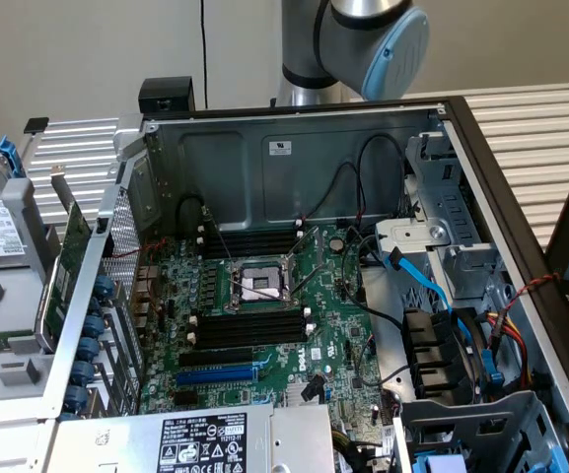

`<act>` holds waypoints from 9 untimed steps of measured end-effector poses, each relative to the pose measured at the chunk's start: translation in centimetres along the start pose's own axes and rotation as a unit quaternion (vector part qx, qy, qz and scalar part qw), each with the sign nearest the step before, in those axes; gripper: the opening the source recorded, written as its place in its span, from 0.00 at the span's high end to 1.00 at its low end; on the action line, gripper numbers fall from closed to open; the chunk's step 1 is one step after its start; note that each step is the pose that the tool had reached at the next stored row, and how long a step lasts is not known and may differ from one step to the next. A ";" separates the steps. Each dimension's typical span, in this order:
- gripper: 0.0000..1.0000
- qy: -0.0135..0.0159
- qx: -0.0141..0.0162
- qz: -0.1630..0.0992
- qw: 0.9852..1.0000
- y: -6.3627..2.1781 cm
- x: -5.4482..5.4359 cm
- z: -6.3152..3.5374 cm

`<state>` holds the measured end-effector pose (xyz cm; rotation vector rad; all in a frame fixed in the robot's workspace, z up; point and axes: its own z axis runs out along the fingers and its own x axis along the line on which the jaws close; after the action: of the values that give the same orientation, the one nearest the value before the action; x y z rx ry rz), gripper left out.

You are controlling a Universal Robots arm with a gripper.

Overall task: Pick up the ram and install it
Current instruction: 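Pick up the ram and move it above insertion slot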

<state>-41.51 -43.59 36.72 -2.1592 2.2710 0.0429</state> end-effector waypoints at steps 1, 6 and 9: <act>0.86 -0.001 0.000 0.000 1.000 -0.29 0.0 -0.39; 0.86 -0.003 0.000 0.000 1.000 -2.01 0.2 -2.31; 0.86 -0.003 0.000 0.000 1.000 -3.24 0.1 -3.17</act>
<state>-38.24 -43.97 39.84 -2.1568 2.2679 0.0504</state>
